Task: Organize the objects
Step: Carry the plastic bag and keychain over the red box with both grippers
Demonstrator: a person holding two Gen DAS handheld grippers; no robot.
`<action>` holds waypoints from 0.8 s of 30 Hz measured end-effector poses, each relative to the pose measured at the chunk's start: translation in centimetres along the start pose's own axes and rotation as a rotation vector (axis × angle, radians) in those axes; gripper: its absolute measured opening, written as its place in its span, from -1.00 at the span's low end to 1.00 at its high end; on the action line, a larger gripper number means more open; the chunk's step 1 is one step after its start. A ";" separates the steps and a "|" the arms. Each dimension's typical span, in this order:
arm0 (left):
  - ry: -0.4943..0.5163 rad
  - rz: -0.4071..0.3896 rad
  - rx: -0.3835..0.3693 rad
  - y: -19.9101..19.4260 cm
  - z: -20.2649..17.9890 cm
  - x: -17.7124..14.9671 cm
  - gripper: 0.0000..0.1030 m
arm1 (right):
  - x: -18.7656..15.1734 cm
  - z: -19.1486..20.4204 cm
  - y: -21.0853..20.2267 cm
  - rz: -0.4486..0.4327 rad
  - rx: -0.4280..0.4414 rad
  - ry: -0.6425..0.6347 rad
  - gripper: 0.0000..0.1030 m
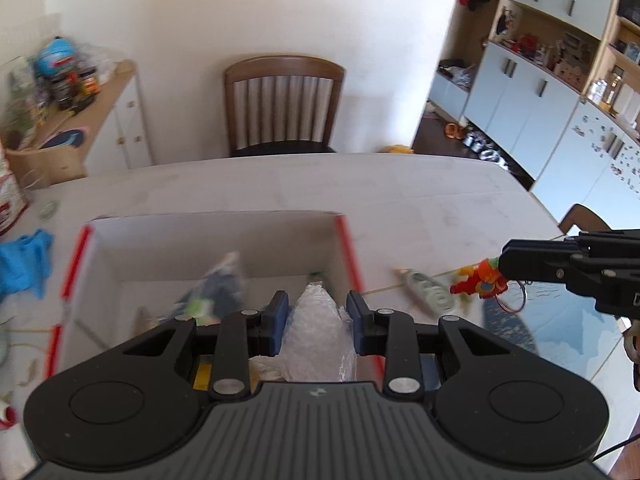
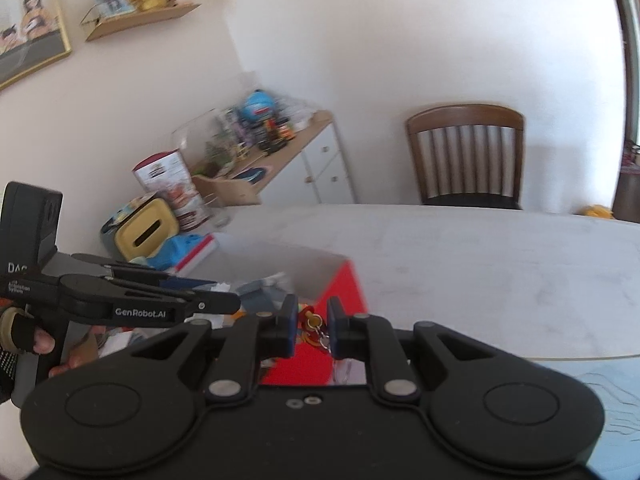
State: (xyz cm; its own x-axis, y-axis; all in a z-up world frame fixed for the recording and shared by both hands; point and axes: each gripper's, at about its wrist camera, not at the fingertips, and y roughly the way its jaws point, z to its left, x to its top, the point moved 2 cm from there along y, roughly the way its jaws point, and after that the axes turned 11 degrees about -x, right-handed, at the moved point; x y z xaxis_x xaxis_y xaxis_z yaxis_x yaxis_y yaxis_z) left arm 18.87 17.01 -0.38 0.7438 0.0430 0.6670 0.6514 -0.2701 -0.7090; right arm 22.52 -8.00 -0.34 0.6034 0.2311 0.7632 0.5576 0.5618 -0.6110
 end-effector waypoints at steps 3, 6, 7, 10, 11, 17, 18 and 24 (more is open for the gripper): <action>-0.015 0.004 0.025 -1.0 2.4 -0.5 -0.40 | -0.1 2.9 1.3 0.016 0.017 -0.027 -0.74; -0.029 0.014 0.053 -1.6 5.0 -1.0 -0.40 | -0.3 5.3 2.9 0.042 0.029 -0.050 -0.74; -0.035 0.020 0.063 -1.6 5.9 -1.2 -0.40 | -0.5 6.1 3.5 0.051 0.031 -0.059 -0.74; -0.047 0.038 0.091 -1.6 8.1 -1.7 -0.40 | -1.2 7.8 5.2 0.080 0.024 -0.078 -0.74; -0.050 0.044 0.099 -1.4 8.7 -1.9 -0.40 | -1.5 8.2 5.8 0.093 0.019 -0.082 -0.74; -0.076 0.087 0.125 0.0 11.4 -3.0 -0.40 | -3.2 10.4 8.8 0.164 -0.009 -0.117 -0.74; -0.073 0.094 0.126 0.4 11.6 -3.1 -0.40 | -3.4 10.7 9.2 0.171 -0.017 -0.125 -0.74; -0.048 0.140 0.143 2.5 12.4 -3.9 -0.40 | -4.4 12.0 11.3 0.221 -0.056 -0.158 -0.74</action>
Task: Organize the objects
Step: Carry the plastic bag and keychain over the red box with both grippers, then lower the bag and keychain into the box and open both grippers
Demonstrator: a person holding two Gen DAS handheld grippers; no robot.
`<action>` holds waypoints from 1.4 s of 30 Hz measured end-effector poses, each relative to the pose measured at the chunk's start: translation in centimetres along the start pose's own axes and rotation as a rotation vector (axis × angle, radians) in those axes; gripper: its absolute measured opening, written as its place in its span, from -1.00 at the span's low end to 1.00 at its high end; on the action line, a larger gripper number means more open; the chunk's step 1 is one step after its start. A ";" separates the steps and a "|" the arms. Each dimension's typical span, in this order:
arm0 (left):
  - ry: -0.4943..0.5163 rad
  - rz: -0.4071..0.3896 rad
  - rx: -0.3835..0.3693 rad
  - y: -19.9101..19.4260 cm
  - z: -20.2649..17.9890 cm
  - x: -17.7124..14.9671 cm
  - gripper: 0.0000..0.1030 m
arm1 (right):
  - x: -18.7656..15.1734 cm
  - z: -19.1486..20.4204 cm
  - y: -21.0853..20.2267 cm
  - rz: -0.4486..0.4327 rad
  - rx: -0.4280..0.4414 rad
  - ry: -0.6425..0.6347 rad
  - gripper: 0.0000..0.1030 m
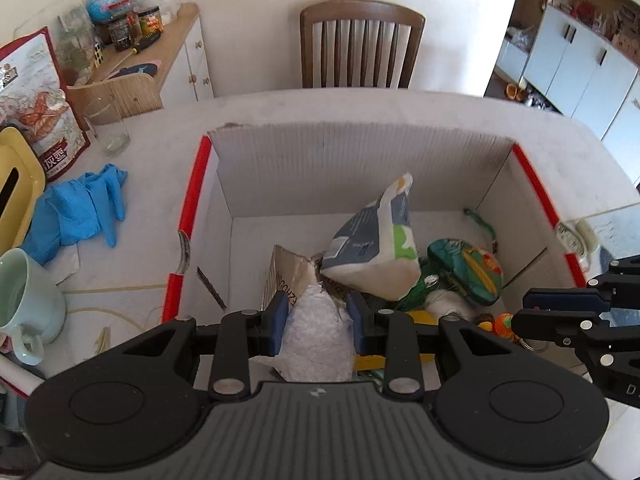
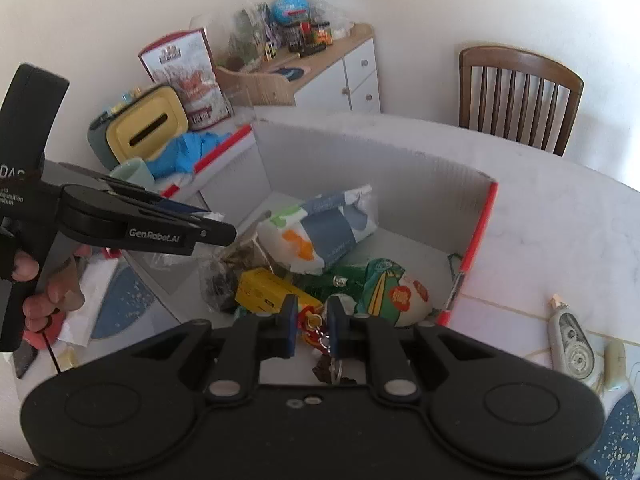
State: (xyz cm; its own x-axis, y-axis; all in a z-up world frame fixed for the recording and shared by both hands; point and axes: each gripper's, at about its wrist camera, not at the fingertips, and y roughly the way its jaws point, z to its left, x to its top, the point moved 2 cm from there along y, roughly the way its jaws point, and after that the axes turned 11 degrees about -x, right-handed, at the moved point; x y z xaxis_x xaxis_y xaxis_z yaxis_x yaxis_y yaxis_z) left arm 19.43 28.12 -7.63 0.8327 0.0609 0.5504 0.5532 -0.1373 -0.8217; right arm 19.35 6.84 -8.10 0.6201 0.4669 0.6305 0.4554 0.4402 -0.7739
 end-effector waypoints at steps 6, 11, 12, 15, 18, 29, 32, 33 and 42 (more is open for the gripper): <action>0.017 0.047 0.012 1.8 0.0 -0.5 -0.40 | -0.2 0.9 1.5 0.033 -0.018 -0.033 -0.74; 0.019 0.082 0.019 2.9 0.0 -0.8 -0.40 | -0.2 1.3 2.1 0.048 -0.036 -0.047 -0.73; 0.020 0.087 0.023 3.1 0.0 -0.8 -0.40 | -0.2 1.4 2.2 0.054 -0.040 -0.051 -0.73; 0.021 0.104 0.029 3.5 0.1 -0.9 -0.40 | -0.4 1.5 2.5 0.066 -0.047 -0.066 -0.73; 0.027 0.115 0.029 3.6 0.0 -0.9 -0.40 | -0.4 1.5 2.6 0.069 -0.049 -0.067 -0.73; 0.007 0.097 0.030 3.1 -0.1 -1.1 -0.38 | -0.1 2.0 0.9 0.040 -0.053 -0.075 -0.57; 0.001 0.080 0.031 2.6 -0.2 -1.0 -0.30 | 0.2 2.2 0.0 0.026 -0.049 -0.077 -0.55; -0.003 0.072 0.027 2.4 -0.2 -0.9 -0.23 | 0.3 2.3 -0.3 0.023 -0.047 -0.076 -0.53; 0.004 -0.002 0.021 -0.3 -1.0 -0.3 0.10 | 0.7 2.5 -3.0 -0.031 -0.039 -0.085 -0.36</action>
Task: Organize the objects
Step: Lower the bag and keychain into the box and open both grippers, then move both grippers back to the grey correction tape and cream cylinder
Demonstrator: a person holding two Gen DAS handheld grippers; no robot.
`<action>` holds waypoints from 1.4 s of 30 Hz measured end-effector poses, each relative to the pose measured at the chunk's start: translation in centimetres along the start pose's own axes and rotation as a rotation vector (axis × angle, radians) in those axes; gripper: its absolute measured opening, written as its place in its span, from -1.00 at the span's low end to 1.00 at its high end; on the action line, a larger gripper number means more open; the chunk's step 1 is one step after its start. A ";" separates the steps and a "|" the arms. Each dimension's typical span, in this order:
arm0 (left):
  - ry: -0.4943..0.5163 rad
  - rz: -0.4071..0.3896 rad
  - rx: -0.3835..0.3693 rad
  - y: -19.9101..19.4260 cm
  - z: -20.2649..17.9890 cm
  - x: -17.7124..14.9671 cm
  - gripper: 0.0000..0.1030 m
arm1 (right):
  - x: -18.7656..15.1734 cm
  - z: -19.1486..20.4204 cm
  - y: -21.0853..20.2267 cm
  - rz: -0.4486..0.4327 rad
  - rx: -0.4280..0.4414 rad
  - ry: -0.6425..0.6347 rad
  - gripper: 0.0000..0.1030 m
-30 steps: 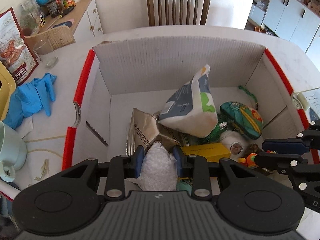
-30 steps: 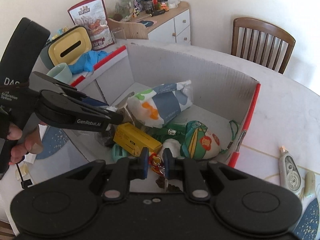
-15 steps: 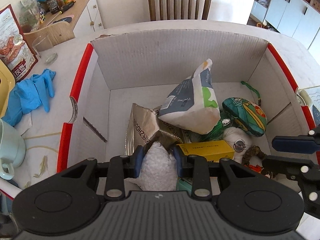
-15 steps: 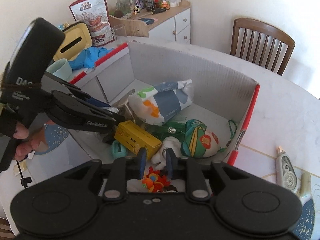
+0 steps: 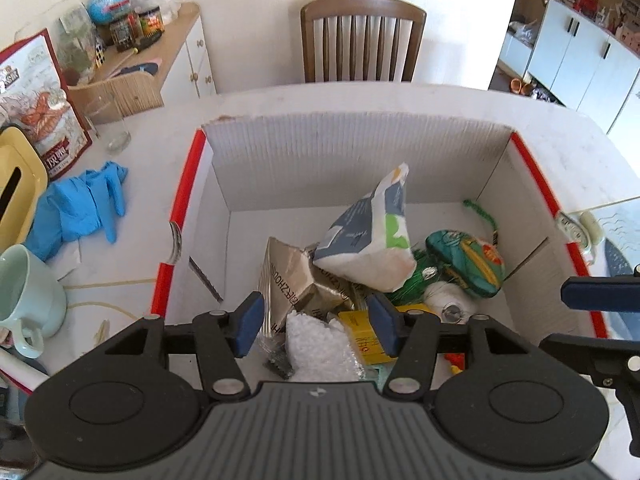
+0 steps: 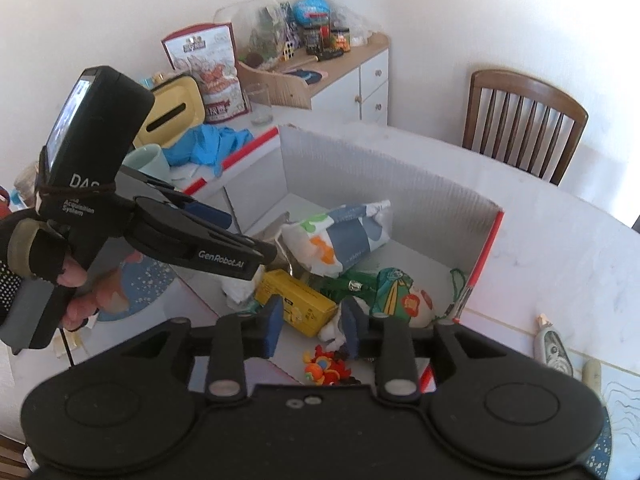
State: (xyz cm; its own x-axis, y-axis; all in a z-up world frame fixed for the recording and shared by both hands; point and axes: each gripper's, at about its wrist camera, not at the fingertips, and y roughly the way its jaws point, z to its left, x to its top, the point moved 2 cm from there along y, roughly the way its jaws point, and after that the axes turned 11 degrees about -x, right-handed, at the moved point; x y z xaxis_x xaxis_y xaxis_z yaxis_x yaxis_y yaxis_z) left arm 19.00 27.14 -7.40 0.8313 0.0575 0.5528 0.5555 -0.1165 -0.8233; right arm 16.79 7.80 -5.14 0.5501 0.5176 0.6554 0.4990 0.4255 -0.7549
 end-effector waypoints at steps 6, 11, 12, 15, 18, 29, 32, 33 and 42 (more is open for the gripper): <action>0.004 -0.050 0.000 -2.2 -0.9 0.2 0.14 | 0.4 -0.4 -2.3 -0.047 0.005 0.014 -0.09; 0.027 -0.093 -0.003 -4.0 -2.5 0.0 0.26 | 0.4 -1.1 -4.2 -0.086 0.012 0.017 0.05; 0.028 -0.100 -0.005 -4.3 -2.9 0.0 0.27 | 0.3 -1.2 -4.4 -0.090 0.014 0.020 0.08; 0.019 -0.118 -0.021 -5.1 -3.8 -0.1 0.32 | 0.1 -1.8 -5.2 -0.101 0.016 0.020 0.14; 0.020 -0.141 -0.025 -5.9 -5.0 -0.3 0.41 | -0.2 -2.4 -6.0 -0.120 0.009 0.014 0.25; 0.016 -0.199 -0.032 -7.4 -10.4 -0.1 0.65 | -1.3 -6.8 -9.0 -0.183 -0.001 0.044 0.65; 0.017 -0.212 -0.040 -7.3 -12.1 0.0 0.68 | -1.8 -8.4 -9.5 -0.193 -0.011 0.060 0.72; 0.019 -0.214 -0.044 -7.1 -12.7 0.1 0.68 | -2.0 -9.0 -9.6 -0.195 -0.015 0.064 0.75; 0.018 -0.225 -0.090 -5.0 -18.3 0.8 0.93 | -4.8 -14.8 -10.5 -0.196 -0.048 0.098 0.82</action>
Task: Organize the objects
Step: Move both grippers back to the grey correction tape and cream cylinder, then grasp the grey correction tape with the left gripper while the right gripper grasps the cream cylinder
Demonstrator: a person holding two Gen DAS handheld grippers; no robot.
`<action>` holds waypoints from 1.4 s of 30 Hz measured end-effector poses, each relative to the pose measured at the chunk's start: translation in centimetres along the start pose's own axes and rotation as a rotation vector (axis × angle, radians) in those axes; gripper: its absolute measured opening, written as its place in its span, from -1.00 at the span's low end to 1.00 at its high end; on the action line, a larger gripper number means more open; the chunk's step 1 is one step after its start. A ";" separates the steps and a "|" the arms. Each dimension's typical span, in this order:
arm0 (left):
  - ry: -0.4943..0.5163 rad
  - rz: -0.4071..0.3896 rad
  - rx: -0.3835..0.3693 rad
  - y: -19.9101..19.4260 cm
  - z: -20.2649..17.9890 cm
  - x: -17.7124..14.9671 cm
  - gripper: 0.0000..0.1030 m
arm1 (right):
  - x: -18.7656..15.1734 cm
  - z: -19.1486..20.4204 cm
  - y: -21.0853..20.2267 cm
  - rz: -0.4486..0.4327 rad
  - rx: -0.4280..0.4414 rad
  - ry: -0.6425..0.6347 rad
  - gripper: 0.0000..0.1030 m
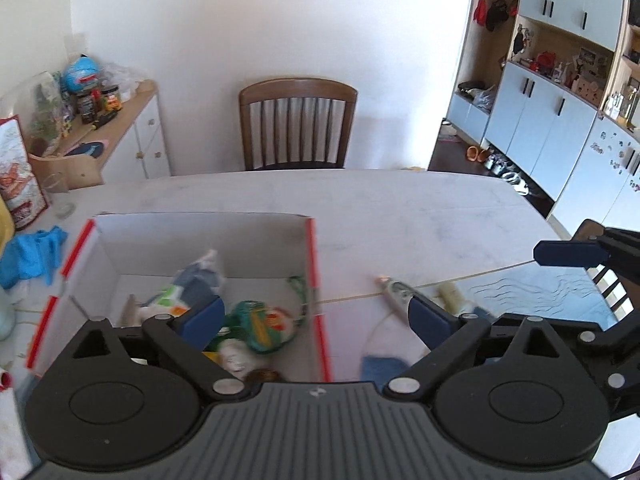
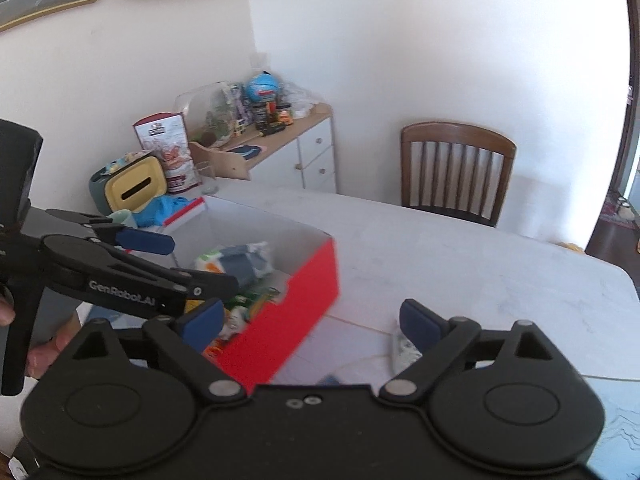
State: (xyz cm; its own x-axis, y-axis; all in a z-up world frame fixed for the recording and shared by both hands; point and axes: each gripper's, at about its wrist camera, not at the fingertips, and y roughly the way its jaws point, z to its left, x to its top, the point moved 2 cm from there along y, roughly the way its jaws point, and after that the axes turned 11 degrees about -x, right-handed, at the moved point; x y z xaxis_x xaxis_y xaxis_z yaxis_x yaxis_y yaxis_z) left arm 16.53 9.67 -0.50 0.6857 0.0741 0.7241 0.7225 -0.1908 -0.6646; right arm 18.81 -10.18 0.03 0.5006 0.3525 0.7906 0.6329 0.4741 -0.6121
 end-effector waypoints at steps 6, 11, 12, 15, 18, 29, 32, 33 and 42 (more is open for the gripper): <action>0.004 0.009 -0.025 2.7 -3.5 0.1 0.96 | -1.7 -4.0 -0.3 -0.001 -0.019 0.001 0.82; 0.016 0.017 -0.023 5.5 -6.0 0.3 0.96 | -3.5 -6.7 0.1 -0.005 -0.034 -0.027 0.86; 0.015 0.019 -0.017 6.0 -6.3 0.3 0.96 | -3.8 -7.0 0.3 -0.011 -0.038 -0.037 0.88; 0.010 0.022 -0.006 7.7 -7.0 0.5 0.96 | -4.8 -8.0 0.7 -0.021 -0.062 -0.079 0.92; 0.005 0.038 0.001 9.3 -7.5 0.4 0.96 | -5.5 -9.0 1.6 -0.007 -0.086 -0.094 0.96; -0.041 0.094 0.060 15.8 -8.1 -0.3 0.96 | -7.9 -12.3 7.0 0.111 -0.091 -0.067 0.95; -0.067 0.115 0.077 17.5 -7.8 -0.7 0.96 | -8.6 -12.7 8.5 0.124 -0.107 -0.067 0.93; -0.071 0.120 0.081 18.0 -7.8 -0.8 0.96 | -8.8 -12.9 9.0 0.129 -0.110 -0.065 0.89; -0.121 0.163 0.135 21.8 -7.2 -1.8 0.96 | -10.2 -13.1 12.8 0.178 -0.094 -0.006 0.50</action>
State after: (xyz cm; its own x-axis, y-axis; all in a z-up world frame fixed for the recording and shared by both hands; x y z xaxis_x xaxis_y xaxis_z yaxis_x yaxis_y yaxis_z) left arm 30.39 -1.64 -14.95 0.7943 0.1710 0.5830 0.6008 -0.0777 -0.7956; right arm 29.52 -18.24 -16.03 0.6062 0.4292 0.6696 0.5868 0.3269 -0.7408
